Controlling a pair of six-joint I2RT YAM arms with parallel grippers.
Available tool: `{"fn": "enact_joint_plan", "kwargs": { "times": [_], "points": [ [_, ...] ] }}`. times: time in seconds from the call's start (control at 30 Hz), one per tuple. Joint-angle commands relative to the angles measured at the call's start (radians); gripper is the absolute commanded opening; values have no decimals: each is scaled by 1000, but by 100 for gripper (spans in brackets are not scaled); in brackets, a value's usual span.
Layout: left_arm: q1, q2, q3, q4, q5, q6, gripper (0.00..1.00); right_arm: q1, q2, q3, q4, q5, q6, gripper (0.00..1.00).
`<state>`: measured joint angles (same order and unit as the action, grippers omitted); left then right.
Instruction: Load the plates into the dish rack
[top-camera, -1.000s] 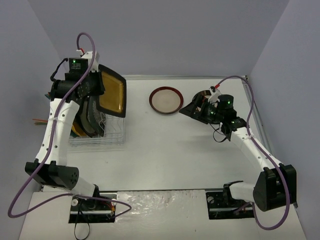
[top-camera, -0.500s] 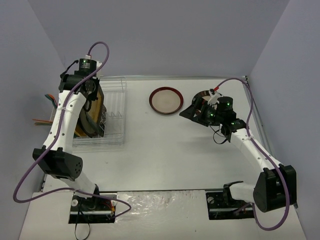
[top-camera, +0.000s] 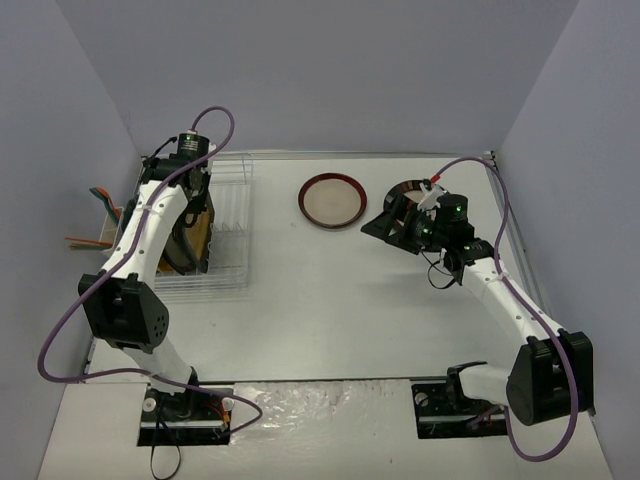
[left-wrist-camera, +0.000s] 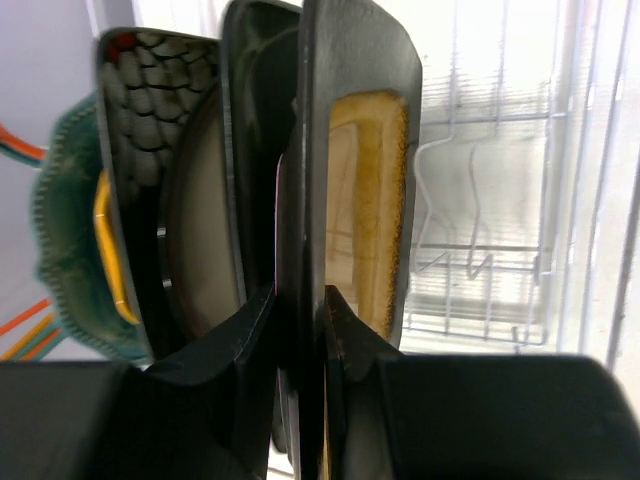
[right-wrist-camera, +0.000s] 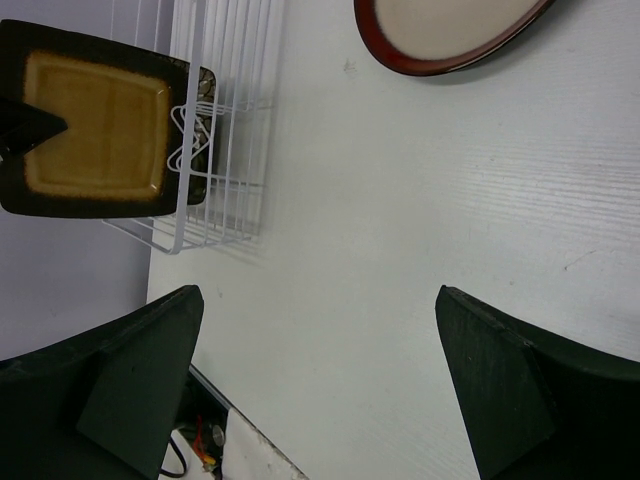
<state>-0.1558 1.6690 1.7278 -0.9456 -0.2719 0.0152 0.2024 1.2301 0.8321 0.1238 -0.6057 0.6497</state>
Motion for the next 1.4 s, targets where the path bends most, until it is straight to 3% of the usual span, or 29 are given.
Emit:
{"fn": "enact_joint_plan", "kwargs": {
  "times": [0.0,0.37,0.47,0.73,1.07,1.37],
  "points": [
    [-3,-27,-10,132,-39,-46,0,-7,-28,4,43,1,-14,99],
    [11,-40,-123,232,-9,-101,3,-8,-17,-10,43,15,-24,99],
    [20,-49,-141,235,-7,-97,13,-10,-11,-14,43,25,-28,99],
    [24,-115,-113,217,35,-88,54,-38,-2,-20,43,81,-16,99],
    [22,-232,-1,156,158,-133,77,-176,19,-2,-1,210,-5,98],
    [30,-433,-216,254,340,-200,94,-346,155,21,-20,383,55,96]
  ]
}}
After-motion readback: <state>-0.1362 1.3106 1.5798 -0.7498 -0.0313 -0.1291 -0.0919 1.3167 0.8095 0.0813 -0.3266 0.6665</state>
